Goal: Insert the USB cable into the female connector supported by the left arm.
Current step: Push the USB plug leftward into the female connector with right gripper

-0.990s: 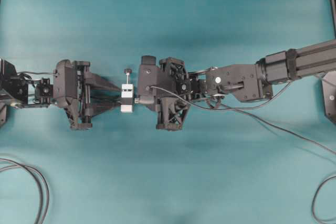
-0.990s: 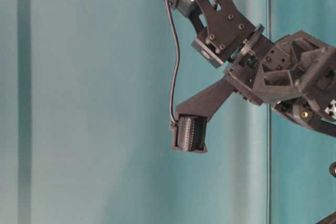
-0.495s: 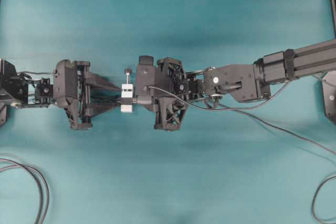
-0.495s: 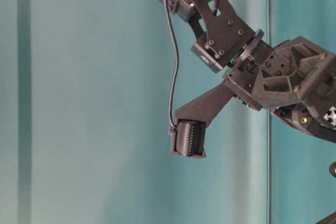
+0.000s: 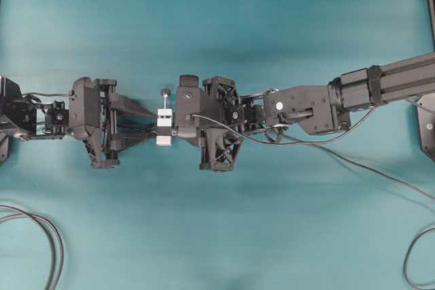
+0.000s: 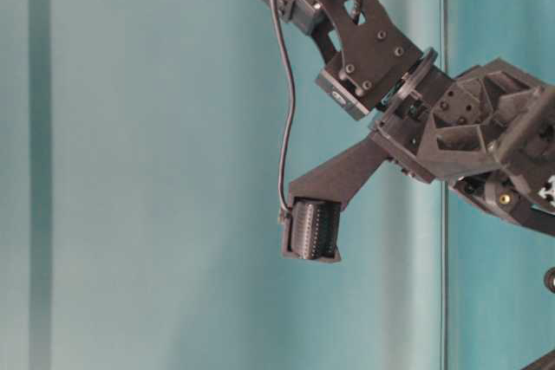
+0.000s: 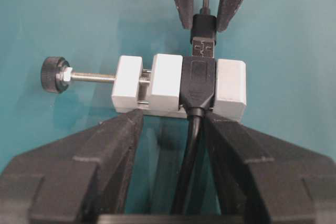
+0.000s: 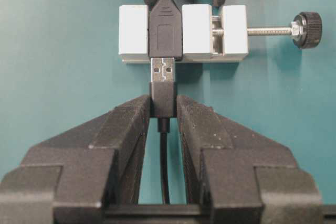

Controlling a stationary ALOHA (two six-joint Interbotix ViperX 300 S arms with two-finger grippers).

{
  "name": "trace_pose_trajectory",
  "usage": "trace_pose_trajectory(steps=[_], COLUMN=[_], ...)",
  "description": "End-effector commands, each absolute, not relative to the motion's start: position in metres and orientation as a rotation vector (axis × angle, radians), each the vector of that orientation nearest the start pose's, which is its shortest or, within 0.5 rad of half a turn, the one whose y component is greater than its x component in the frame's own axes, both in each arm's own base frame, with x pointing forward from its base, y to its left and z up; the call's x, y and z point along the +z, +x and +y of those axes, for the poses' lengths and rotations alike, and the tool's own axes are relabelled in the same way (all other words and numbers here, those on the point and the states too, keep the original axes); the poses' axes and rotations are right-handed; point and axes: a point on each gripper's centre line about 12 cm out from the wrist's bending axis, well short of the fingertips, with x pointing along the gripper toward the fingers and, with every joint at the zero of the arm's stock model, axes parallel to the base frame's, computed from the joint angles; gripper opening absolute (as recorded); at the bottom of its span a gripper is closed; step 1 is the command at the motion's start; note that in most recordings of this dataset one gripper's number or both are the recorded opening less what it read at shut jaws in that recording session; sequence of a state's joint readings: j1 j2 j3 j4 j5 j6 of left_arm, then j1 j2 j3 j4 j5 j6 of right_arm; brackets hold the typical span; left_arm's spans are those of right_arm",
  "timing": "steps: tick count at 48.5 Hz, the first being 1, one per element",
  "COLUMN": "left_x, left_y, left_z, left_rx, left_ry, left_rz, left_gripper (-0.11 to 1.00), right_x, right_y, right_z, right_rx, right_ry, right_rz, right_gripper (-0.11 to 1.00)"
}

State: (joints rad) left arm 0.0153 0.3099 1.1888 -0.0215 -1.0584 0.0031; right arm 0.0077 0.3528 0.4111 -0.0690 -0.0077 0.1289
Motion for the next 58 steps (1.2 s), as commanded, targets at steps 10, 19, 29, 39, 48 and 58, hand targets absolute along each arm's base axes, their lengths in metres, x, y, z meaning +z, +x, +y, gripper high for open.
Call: trace_pose_trajectory(steps=[10,19,29,39,48,58], left_x=[0.051,0.051,0.052,0.049,0.046,0.043], left_y=[0.282,0.282,0.284,0.285,0.284,0.283], left_z=[0.008,0.007,0.007,0.003,-0.003,-0.003], left_rx=[0.038,0.036,0.035,0.021,0.001,-0.002], left_ry=[0.002,0.002,0.002,0.006,0.010,0.010], left_rz=[0.407,0.407,0.401,0.420,0.451,0.460], left_gripper=[0.58,0.58,0.58,0.58,0.58,0.58], right_x=[0.111,0.115,0.120,0.124,0.123,0.123], right_y=[0.472,0.477,0.480,0.484,0.483,0.482], right_z=[0.005,0.005,0.005,0.002,0.002,0.002], right_rx=[-0.010,-0.009,-0.010,-0.017,-0.017,-0.018], right_ry=[0.054,0.052,0.052,0.056,0.052,0.054], right_rz=[0.716,0.701,0.687,0.690,0.702,0.704], right_gripper=[0.22,0.22,0.22,0.22,0.22,0.22])
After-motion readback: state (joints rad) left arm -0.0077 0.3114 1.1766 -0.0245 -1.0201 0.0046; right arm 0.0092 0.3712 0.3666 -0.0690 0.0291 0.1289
